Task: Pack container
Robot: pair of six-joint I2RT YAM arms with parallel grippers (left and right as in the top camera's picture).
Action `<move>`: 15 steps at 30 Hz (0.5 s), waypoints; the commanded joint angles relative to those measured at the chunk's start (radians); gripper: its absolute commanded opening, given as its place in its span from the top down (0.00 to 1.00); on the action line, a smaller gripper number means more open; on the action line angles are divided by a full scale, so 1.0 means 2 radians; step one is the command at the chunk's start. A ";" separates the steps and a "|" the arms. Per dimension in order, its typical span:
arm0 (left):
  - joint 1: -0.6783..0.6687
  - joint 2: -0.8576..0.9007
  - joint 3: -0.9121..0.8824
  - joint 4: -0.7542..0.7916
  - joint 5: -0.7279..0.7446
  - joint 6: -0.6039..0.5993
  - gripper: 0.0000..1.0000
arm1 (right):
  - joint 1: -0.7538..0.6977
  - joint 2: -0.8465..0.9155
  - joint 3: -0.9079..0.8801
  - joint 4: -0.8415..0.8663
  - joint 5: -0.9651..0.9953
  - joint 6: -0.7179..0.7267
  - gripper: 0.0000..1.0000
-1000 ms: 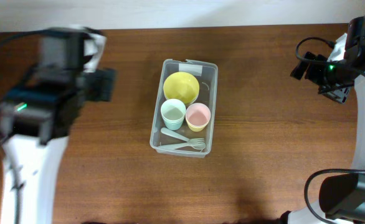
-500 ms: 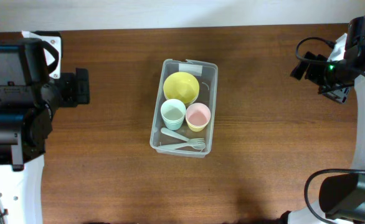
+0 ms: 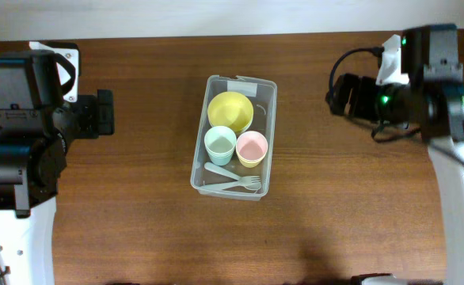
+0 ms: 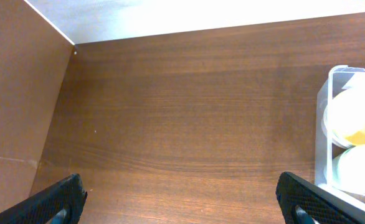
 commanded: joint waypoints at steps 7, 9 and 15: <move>0.002 0.001 0.007 -0.001 0.006 -0.008 0.00 | 0.011 -0.213 -0.209 0.241 0.051 -0.064 0.01; 0.002 0.001 0.007 -0.001 0.006 -0.008 0.00 | 0.011 -0.261 -0.269 0.291 0.051 -0.086 0.01; 0.002 0.001 0.007 -0.001 0.006 -0.008 0.00 | 0.011 -0.381 -0.396 0.331 0.051 -0.153 0.01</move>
